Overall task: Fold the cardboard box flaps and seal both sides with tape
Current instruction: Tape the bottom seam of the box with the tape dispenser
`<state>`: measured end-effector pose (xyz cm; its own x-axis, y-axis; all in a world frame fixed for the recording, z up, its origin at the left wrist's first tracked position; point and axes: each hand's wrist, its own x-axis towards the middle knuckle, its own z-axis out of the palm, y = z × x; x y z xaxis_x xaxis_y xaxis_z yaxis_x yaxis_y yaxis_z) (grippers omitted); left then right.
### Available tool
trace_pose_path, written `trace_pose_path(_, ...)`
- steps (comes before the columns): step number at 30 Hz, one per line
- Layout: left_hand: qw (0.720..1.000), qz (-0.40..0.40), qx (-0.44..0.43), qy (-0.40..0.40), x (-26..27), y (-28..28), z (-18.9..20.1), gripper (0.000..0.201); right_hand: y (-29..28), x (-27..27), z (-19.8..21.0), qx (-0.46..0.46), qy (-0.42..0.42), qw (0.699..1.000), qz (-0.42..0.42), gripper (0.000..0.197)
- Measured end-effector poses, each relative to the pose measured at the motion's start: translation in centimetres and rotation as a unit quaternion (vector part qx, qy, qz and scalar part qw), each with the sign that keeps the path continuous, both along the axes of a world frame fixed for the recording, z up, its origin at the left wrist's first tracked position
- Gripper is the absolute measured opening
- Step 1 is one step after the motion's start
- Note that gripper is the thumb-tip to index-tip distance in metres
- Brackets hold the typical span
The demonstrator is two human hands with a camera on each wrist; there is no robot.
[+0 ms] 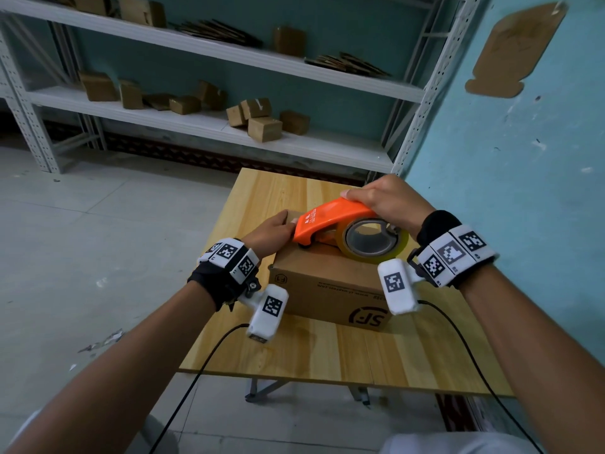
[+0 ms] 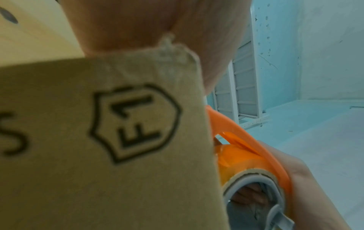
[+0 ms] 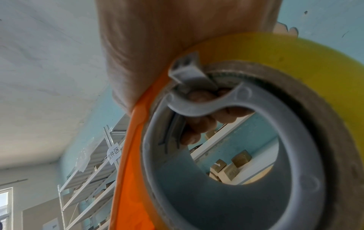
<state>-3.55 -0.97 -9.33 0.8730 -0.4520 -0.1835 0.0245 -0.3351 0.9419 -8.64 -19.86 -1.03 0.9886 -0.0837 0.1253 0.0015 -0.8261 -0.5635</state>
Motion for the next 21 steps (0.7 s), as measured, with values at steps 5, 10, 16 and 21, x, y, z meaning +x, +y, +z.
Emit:
trace_pose_path(5,0.999,0.043,0.011,-0.006,0.7,1.6,-0.6,0.048,2.1,0.5,0.3,-0.010,-0.001,1.000,0.019,0.046)
trace_pose_path(10,0.997,0.060,0.032,-0.029,-0.5,1.7,-0.2,0.054,2.3,0.8,0.0,-0.003,-0.004,1.000,0.016,0.044)
trace_pose_path(16,0.996,0.030,0.006,-0.085,-0.6,1.9,-0.6,0.044,2.2,1.1,-0.1,-0.013,-0.003,1.000,0.018,0.048)
trace_pose_path(21,0.995,0.015,0.016,-0.097,-0.6,2.1,-0.5,0.041,2.0,1.1,0.1,-0.019,0.003,1.000,0.022,0.047)
